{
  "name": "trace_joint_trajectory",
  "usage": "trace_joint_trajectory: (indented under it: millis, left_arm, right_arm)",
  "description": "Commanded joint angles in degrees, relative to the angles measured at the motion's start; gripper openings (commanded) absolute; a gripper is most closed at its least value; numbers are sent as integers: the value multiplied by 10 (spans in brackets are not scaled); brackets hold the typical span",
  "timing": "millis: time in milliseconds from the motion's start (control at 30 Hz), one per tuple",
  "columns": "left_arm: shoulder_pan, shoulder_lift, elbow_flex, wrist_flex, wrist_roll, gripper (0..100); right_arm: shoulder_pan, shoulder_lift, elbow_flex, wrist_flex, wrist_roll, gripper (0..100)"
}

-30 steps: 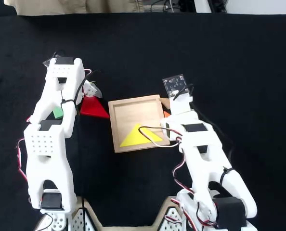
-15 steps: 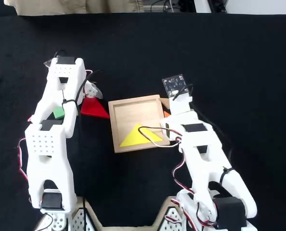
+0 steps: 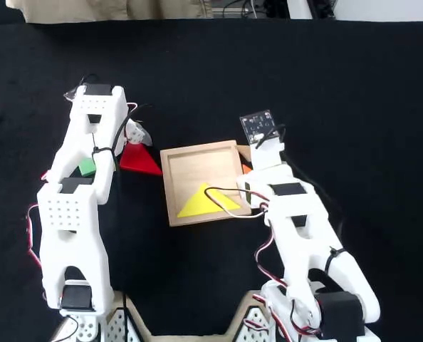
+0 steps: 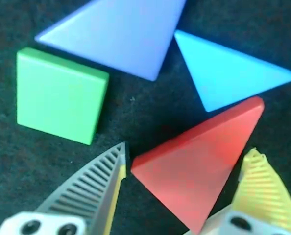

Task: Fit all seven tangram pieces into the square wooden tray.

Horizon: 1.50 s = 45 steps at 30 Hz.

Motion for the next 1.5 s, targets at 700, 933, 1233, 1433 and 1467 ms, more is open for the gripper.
trace_joint_trajectory:
  millis: [700, 933, 1233, 1433, 1467]
  left_arm:
    - [12, -9, -8, -7, -25, 171]
    - [16, -10, -71, 61, -26, 168]
    - [22, -9, -153, 155, -88, 167]
    - [44, -10, -169, 170, -252, 166]
    - [50, -10, -169, 170, -275, 166]
  right_arm:
    - [-10, -22, -2, -11, 7, 11]
    - [-10, -22, 7, -35, 7, 11]
    - [-8, -22, 5, -35, 7, 11]
    - [3, -22, 4, -35, 7, 11]
    - [11, -25, 3, -35, 6, 11]
